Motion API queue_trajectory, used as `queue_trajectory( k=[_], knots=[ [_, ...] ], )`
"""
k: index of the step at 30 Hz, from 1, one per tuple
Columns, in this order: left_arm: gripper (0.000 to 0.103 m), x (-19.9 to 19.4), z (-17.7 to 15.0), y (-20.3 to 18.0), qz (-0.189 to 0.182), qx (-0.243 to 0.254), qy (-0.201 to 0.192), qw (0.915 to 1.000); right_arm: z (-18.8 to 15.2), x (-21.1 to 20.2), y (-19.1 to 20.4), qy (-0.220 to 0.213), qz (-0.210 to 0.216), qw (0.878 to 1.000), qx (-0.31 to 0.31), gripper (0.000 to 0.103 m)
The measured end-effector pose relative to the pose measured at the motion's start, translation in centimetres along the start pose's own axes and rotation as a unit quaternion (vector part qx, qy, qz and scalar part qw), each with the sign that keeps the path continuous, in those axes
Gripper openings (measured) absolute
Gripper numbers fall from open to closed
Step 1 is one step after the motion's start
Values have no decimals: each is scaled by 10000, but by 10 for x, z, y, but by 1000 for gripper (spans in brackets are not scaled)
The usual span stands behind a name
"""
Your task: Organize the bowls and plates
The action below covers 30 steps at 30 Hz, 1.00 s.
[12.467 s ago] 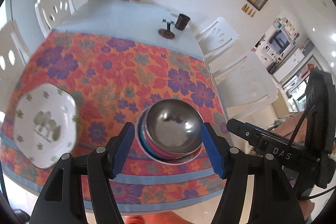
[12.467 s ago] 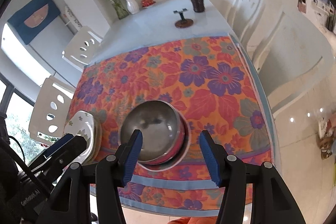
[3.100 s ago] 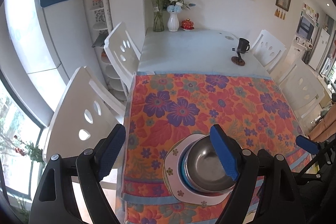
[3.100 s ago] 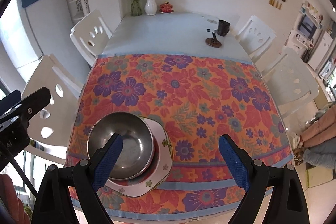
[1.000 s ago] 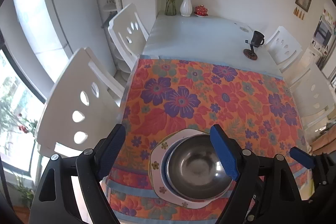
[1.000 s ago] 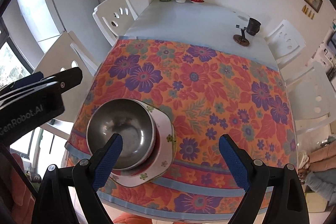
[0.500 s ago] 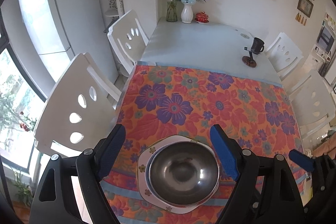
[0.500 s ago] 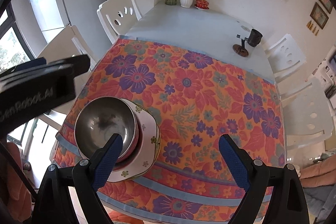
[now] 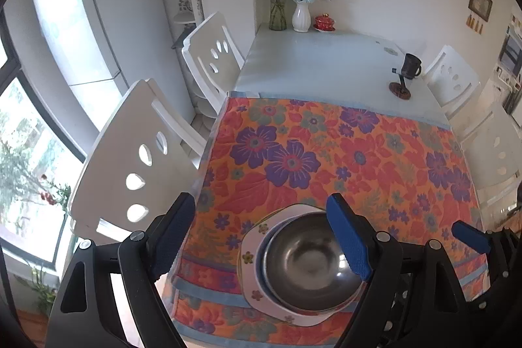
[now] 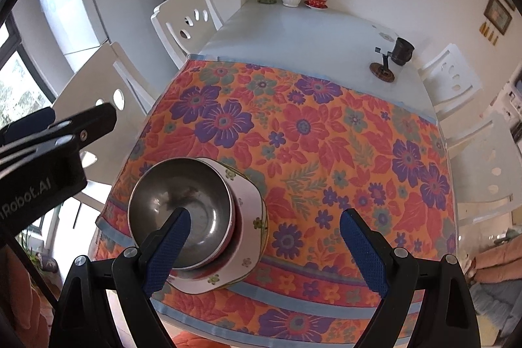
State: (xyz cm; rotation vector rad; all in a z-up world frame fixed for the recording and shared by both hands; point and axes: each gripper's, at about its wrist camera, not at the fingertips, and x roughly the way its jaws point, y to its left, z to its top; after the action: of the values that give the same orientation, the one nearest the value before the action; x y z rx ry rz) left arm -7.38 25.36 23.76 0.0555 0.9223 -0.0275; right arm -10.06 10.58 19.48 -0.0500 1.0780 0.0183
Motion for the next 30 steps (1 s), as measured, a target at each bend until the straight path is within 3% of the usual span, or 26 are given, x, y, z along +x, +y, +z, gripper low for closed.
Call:
queue_trajectory(
  k=[6, 10, 19, 23, 30],
  knots=[
    [82, 6, -4, 9, -12, 265, 45, 9996, -3, 7, 9, -17, -18, 9992, 388, 91],
    [82, 9, -6, 11, 301, 595, -44, 9978, -8, 10, 16, -6, 20, 9978, 657, 91],
    [82, 11, -9, 23, -69, 646, 60, 9979, -13, 10, 24, -18, -27, 9958, 911, 91],
    [82, 9, -10, 28, -375, 447, 97, 9983, -14, 3, 25, -147, -94, 9954, 937, 91],
    [82, 3, -11, 25, -154, 487, -28, 9987, -15, 4, 26, -48, -69, 9964, 841, 91]
  ],
)
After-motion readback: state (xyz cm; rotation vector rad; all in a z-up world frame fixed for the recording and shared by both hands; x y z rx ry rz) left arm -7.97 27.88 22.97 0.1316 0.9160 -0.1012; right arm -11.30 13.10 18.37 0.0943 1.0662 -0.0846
